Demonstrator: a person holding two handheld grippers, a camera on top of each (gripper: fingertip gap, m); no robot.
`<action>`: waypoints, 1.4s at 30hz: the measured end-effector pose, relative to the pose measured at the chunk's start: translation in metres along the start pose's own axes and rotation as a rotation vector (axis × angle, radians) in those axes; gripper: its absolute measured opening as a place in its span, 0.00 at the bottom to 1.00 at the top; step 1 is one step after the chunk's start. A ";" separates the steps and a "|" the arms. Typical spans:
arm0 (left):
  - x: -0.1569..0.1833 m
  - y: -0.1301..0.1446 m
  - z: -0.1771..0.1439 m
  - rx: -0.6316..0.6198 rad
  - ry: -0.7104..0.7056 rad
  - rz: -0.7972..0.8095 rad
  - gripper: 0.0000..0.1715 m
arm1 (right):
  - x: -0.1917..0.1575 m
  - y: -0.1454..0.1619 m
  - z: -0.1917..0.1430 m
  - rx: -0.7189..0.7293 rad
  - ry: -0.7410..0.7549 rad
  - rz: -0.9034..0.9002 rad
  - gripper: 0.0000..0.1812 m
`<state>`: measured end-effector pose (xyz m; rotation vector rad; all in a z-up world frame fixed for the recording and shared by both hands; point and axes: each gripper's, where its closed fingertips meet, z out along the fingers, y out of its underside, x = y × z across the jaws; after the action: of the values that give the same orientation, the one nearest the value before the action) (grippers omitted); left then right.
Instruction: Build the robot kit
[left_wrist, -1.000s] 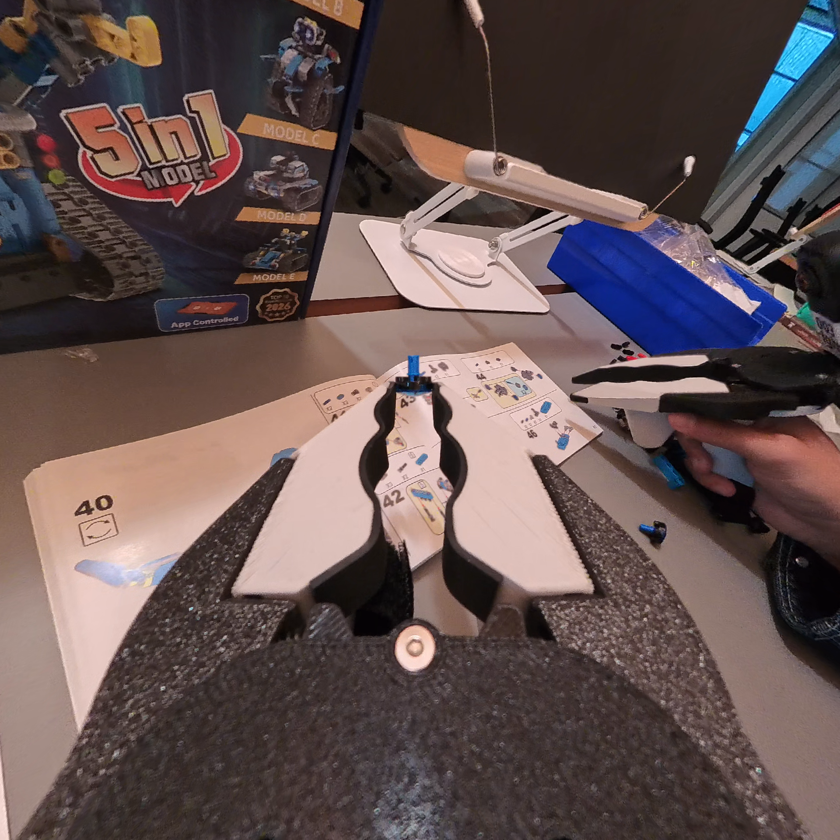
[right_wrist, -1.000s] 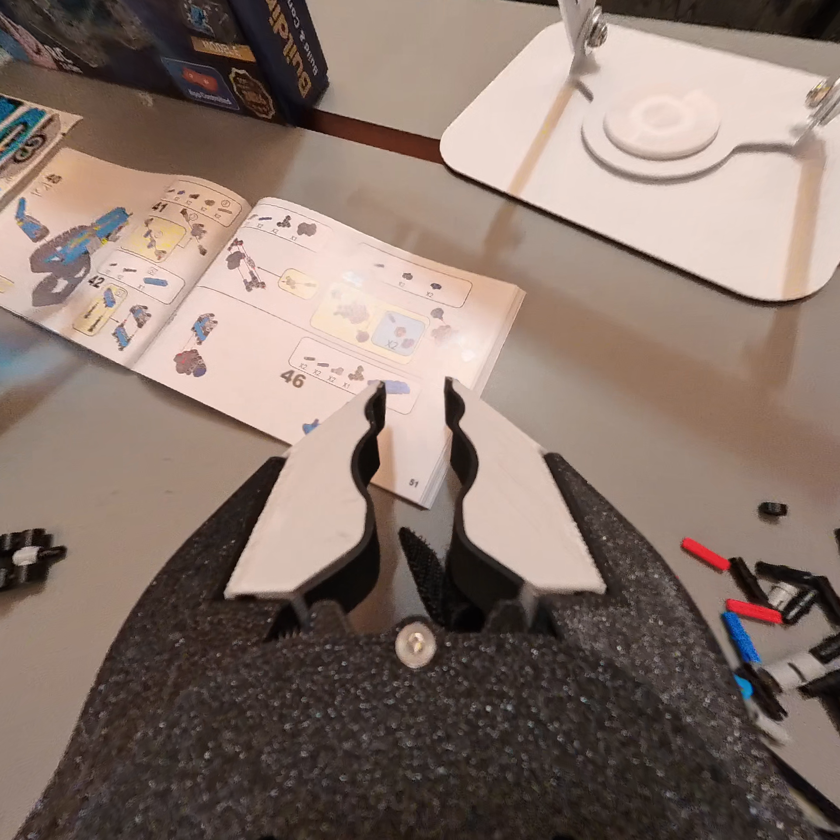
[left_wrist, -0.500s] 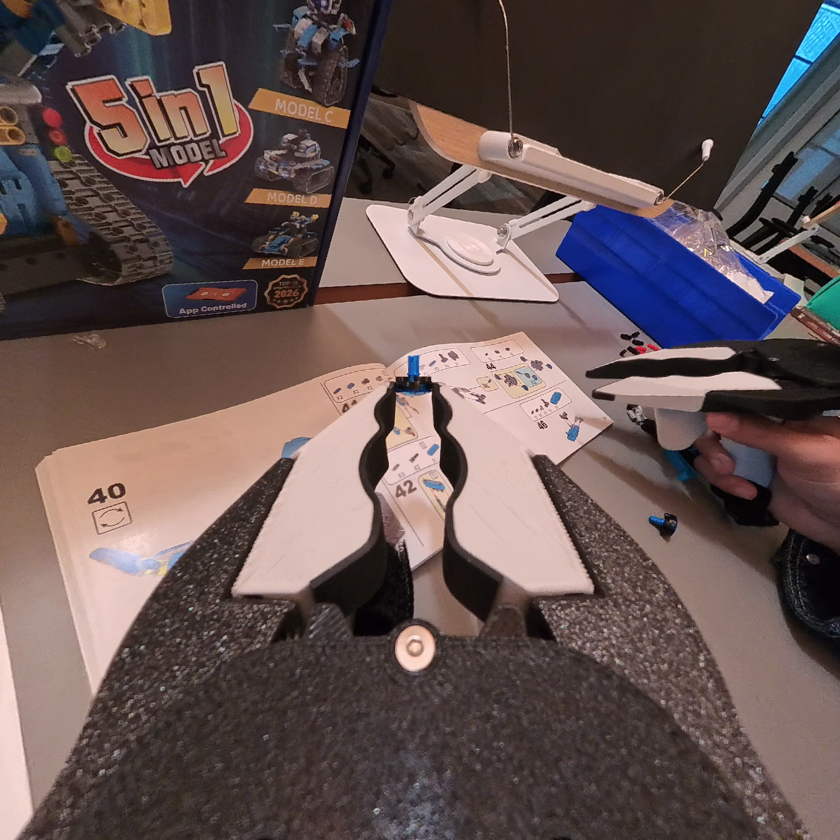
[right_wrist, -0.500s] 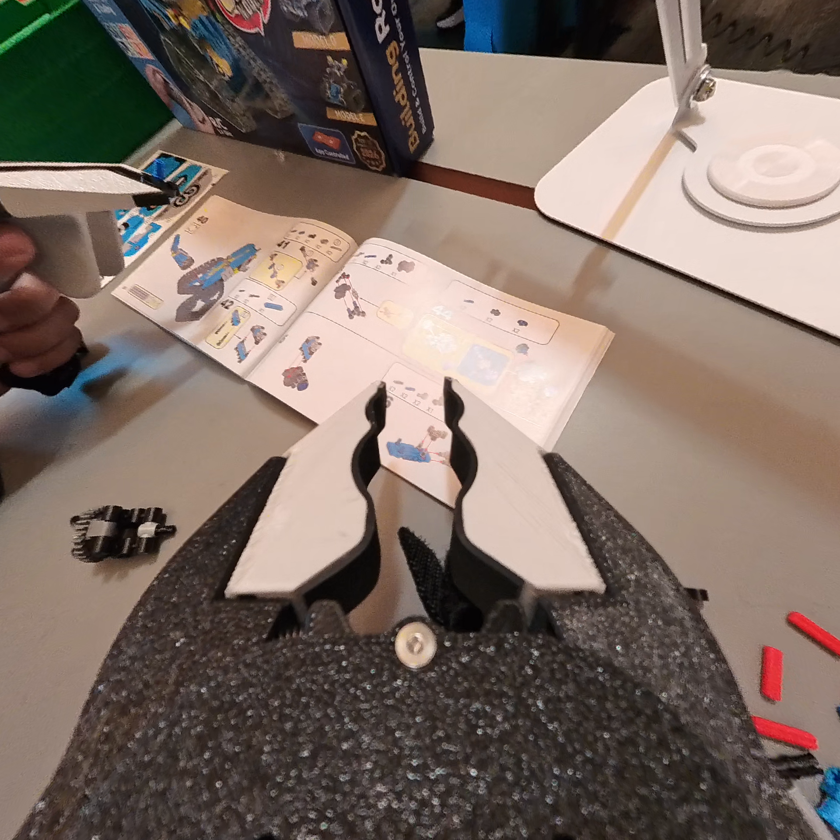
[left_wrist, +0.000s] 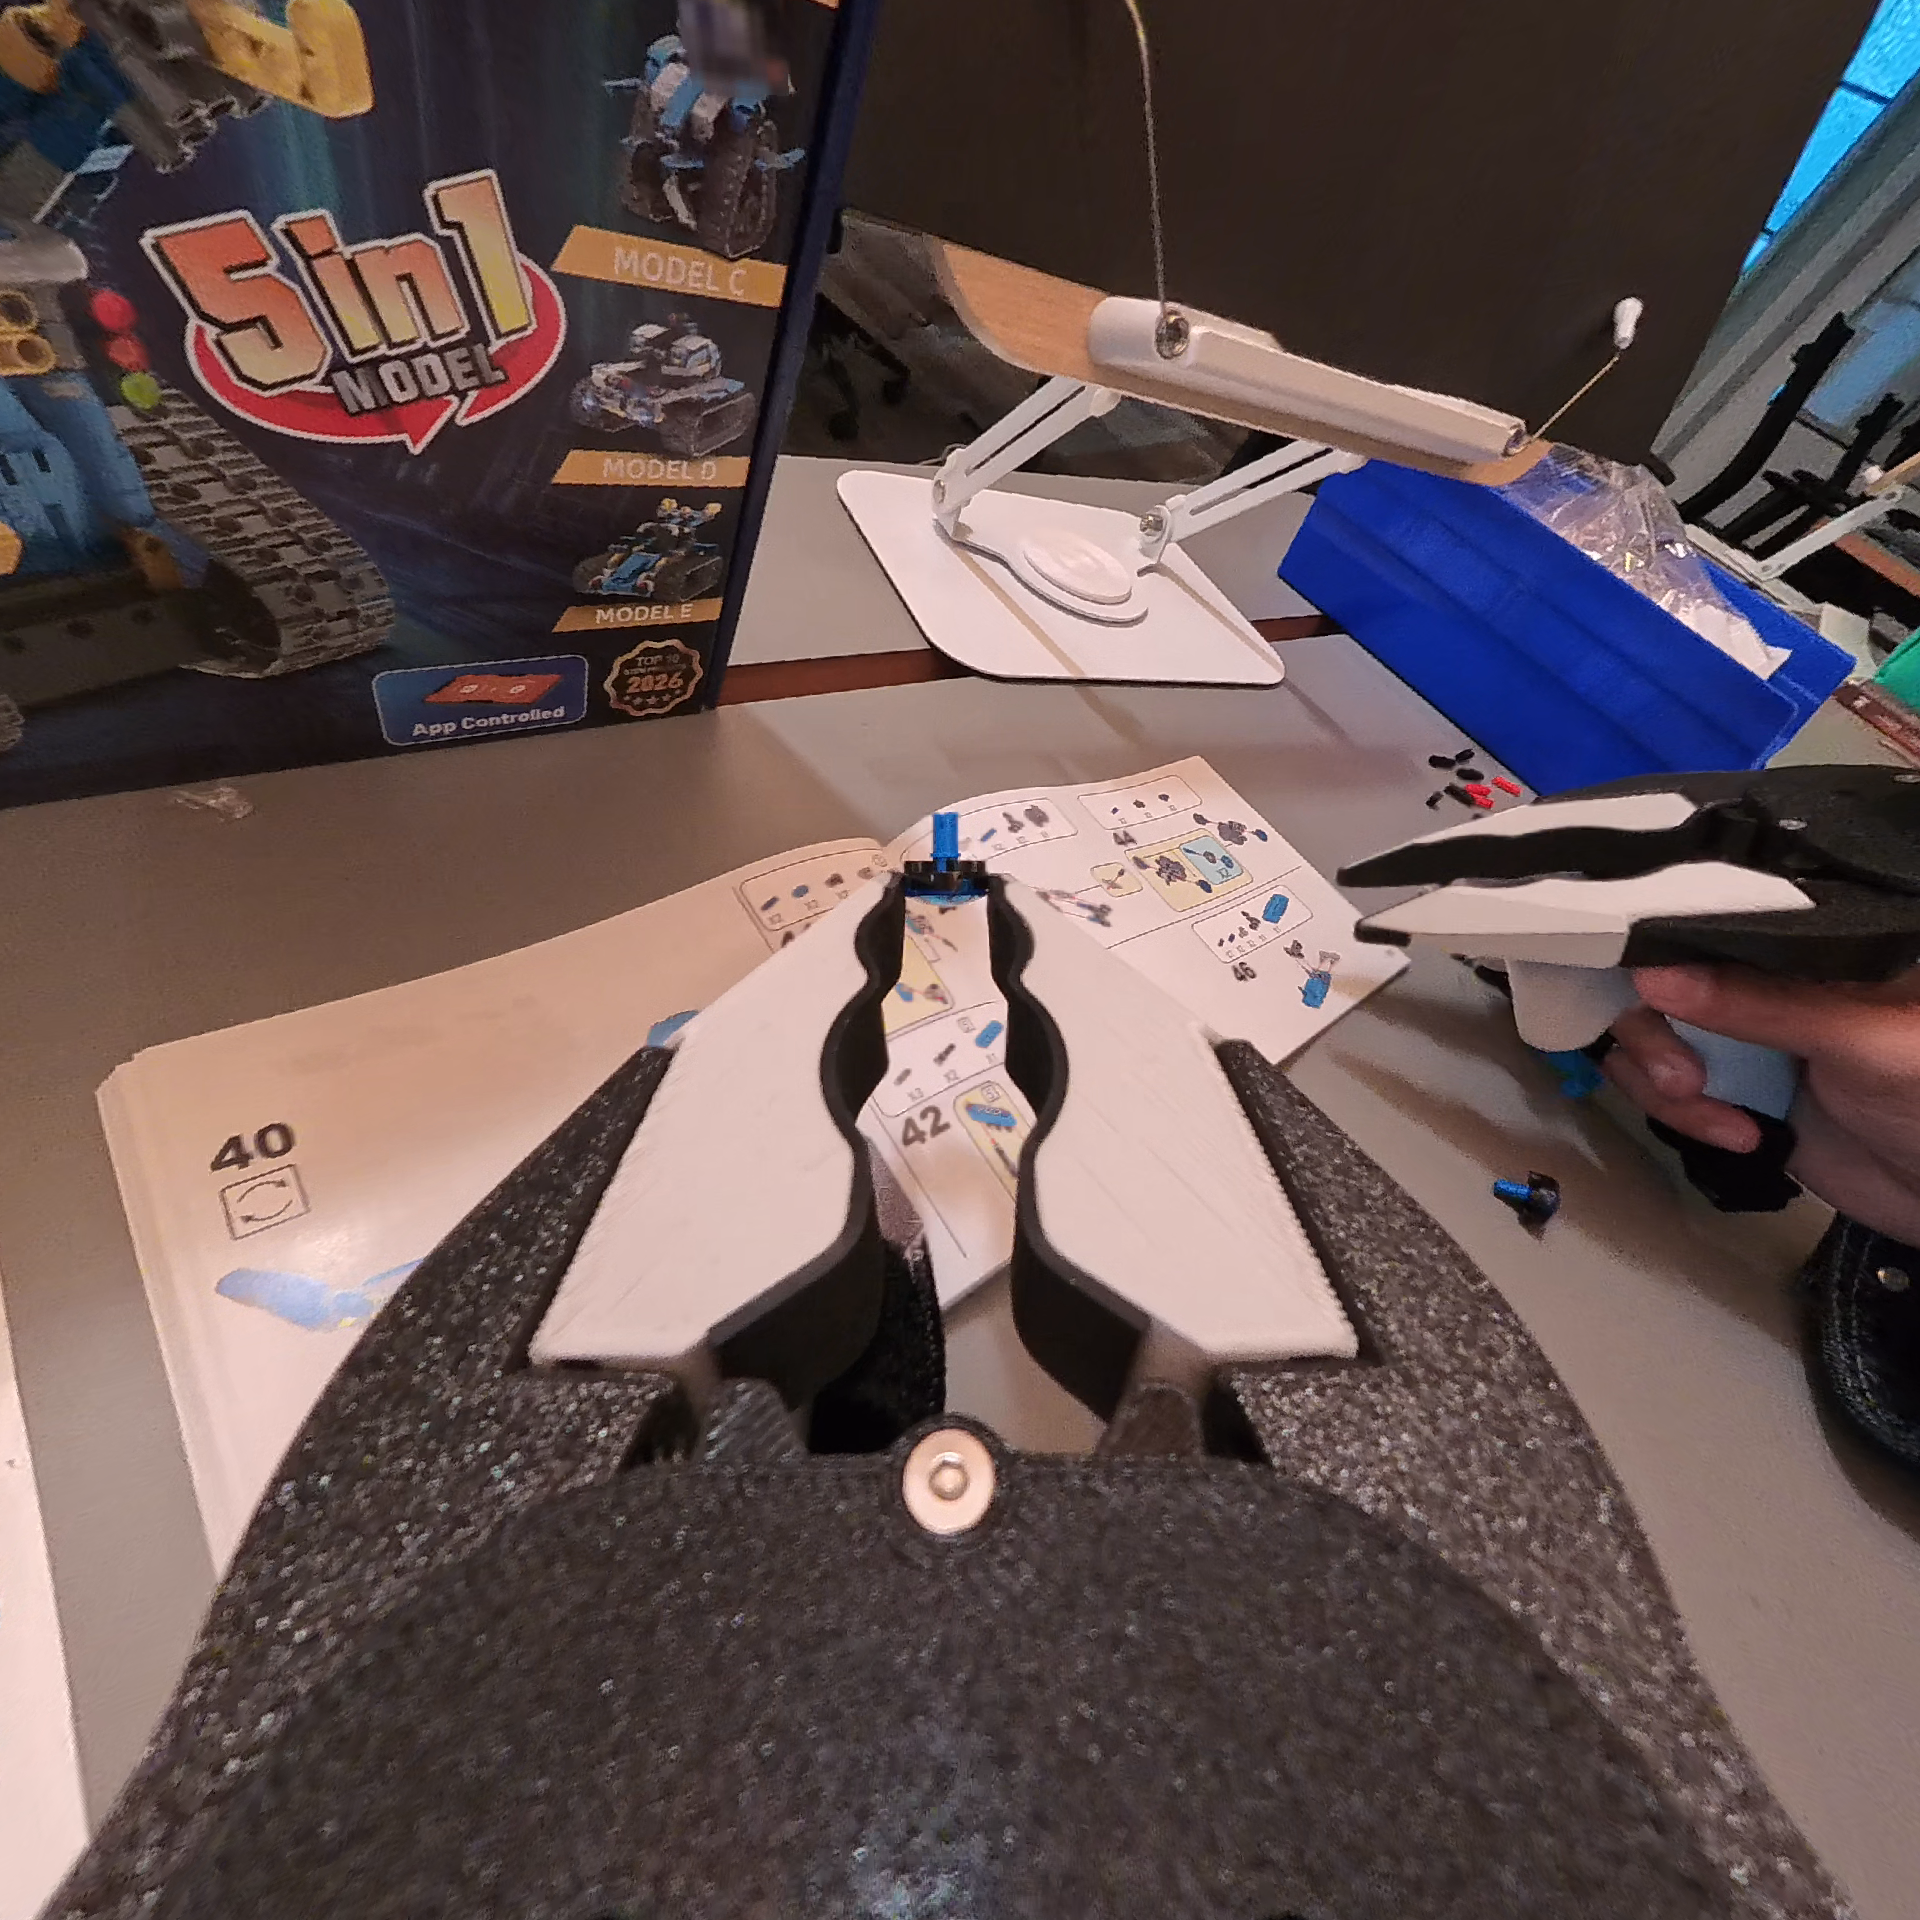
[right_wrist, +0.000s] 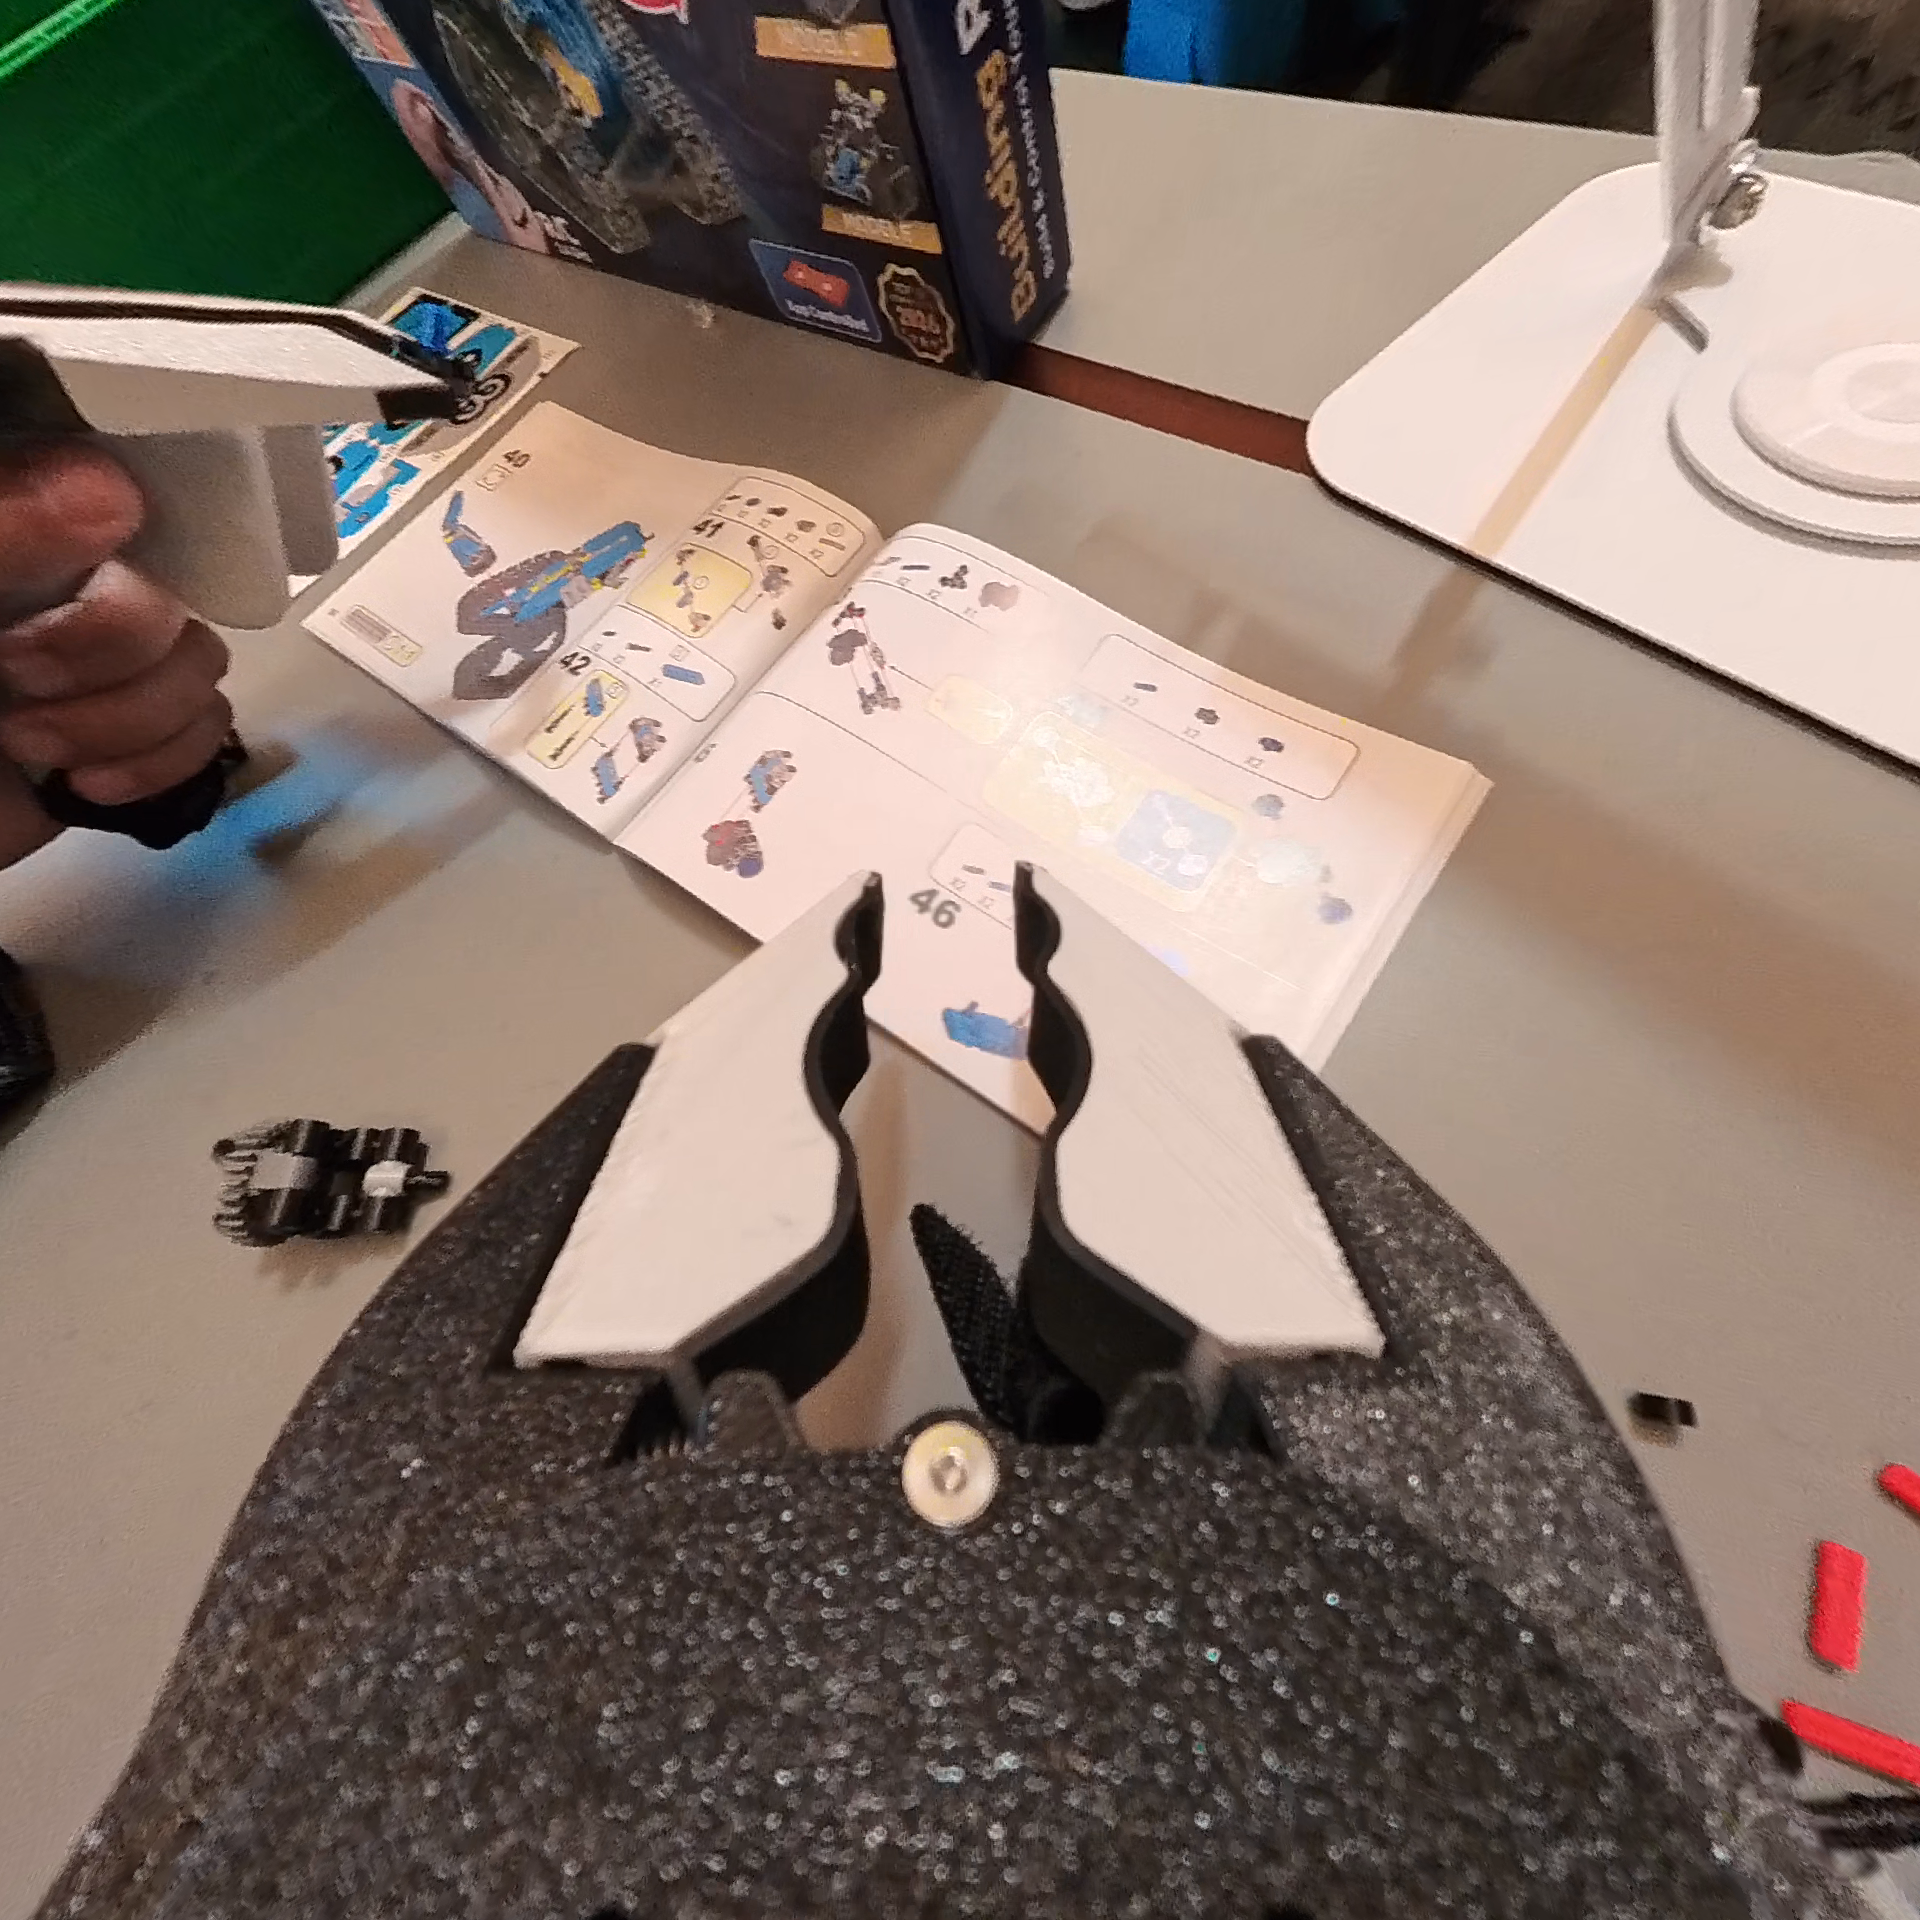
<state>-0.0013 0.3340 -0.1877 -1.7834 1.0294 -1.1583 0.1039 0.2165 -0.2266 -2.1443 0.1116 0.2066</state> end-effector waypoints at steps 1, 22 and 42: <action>0.002 -0.001 0.000 0.002 0.004 0.004 0.09 | -0.002 0.000 0.000 -0.005 -0.005 -0.006 0.14; 0.011 0.000 0.003 0.003 0.021 -0.002 0.09 | 0.016 0.012 -0.002 -0.088 0.123 -0.032 0.14; 0.011 -0.002 0.001 0.009 0.033 -0.020 0.09 | -0.135 0.081 -0.010 -0.267 -0.543 -0.612 0.21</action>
<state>0.0033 0.3249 -0.1823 -1.7768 1.0265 -1.2057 -0.0407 0.1639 -0.2620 -2.1947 -0.9148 0.4472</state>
